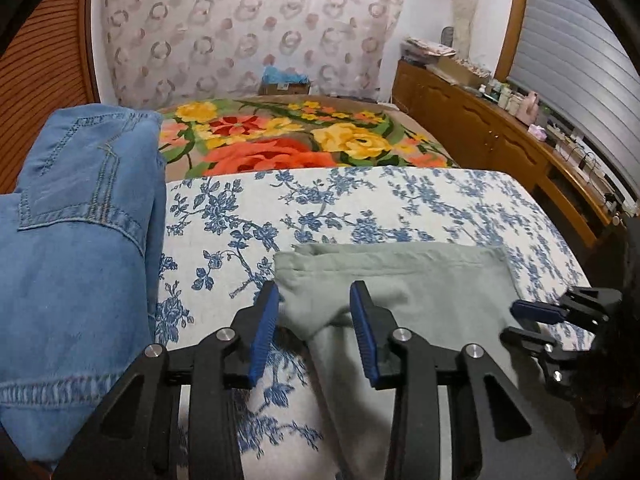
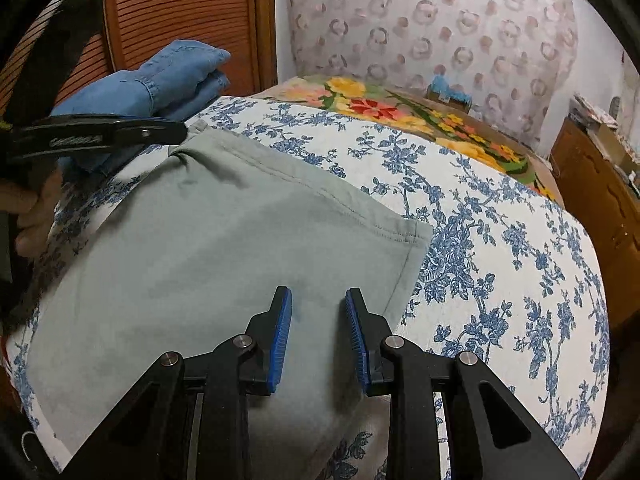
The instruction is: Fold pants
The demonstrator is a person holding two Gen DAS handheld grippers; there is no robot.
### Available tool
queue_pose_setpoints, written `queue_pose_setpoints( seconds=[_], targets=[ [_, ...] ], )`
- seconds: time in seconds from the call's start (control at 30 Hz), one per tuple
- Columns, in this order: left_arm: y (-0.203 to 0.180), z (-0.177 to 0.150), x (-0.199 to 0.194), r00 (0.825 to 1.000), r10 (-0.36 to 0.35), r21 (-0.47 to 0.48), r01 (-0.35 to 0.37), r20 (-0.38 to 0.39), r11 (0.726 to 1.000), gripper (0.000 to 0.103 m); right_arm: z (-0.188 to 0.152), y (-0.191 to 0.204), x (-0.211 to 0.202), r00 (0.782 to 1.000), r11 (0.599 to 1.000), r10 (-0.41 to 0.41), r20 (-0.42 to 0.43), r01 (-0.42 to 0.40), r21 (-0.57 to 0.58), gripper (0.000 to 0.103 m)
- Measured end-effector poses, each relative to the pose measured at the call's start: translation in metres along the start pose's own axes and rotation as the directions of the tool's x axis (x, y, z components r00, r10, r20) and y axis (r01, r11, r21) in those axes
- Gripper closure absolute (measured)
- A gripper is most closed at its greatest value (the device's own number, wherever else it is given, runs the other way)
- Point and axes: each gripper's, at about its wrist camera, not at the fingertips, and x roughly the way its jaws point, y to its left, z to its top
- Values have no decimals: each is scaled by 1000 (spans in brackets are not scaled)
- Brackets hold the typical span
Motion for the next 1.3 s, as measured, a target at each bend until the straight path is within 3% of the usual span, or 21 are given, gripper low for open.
queue_pose_setpoints(
  seconds=[0.2,0.37,0.53,0.9,1.2,1.3],
  targets=[
    [7,5,12,1000,-25,-26,24,-15,999,66,-5,4,-2,1000,1000,-19,15,19,-14,74],
    [10,11,19,999,-35,-40,34,-30,999,90,-6,4,-2,1000,1000,-16,15,16,-12,74],
    [5,20,13,999,-41,-8,41,-1,999,99,-7,2,-2,1000,1000,-18,15,18,-15,74],
    [1,53,5,997,5,51,-9,71,999,100,-6,3,-2,1000,1000,-20,15,20,-17,74],
    [-5,46,5,997,41,74,-46,65,996,99,-6,2,-2,1000,1000,-17,16,17,-14,74],
    [-7,42,1,998,32,83,-37,62,996,75,-6,2,-2,1000,1000,-16,16,16,-14,74]
  ],
)
